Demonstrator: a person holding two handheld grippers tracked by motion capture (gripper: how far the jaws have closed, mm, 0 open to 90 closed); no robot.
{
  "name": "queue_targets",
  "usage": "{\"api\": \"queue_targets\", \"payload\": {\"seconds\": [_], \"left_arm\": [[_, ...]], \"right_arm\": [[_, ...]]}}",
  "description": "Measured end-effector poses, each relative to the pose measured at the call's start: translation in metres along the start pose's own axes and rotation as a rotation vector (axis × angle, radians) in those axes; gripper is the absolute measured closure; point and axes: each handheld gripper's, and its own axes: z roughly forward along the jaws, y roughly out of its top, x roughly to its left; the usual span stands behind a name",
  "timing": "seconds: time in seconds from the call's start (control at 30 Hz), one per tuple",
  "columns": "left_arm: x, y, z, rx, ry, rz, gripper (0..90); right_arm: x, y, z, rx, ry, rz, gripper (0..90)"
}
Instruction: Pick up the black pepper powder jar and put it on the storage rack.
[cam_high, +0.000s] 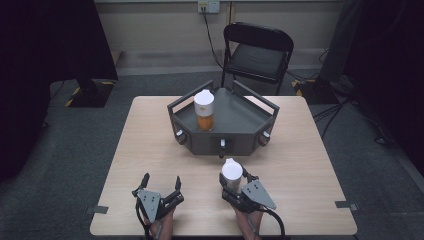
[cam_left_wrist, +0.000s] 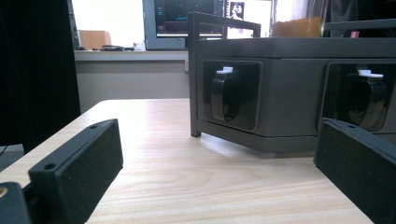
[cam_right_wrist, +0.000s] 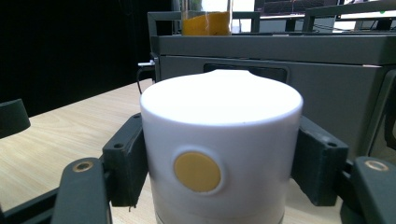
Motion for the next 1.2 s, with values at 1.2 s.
{"api": "queue_targets", "payload": {"seconds": [1.2], "left_arm": [[-0.0014,0.0000,0.0001,0.000,0.008,0.000,0.6]], "right_arm": [[0.0003,0.0046,-0.0028,-0.008,-0.008,0.008,30.0]]}}
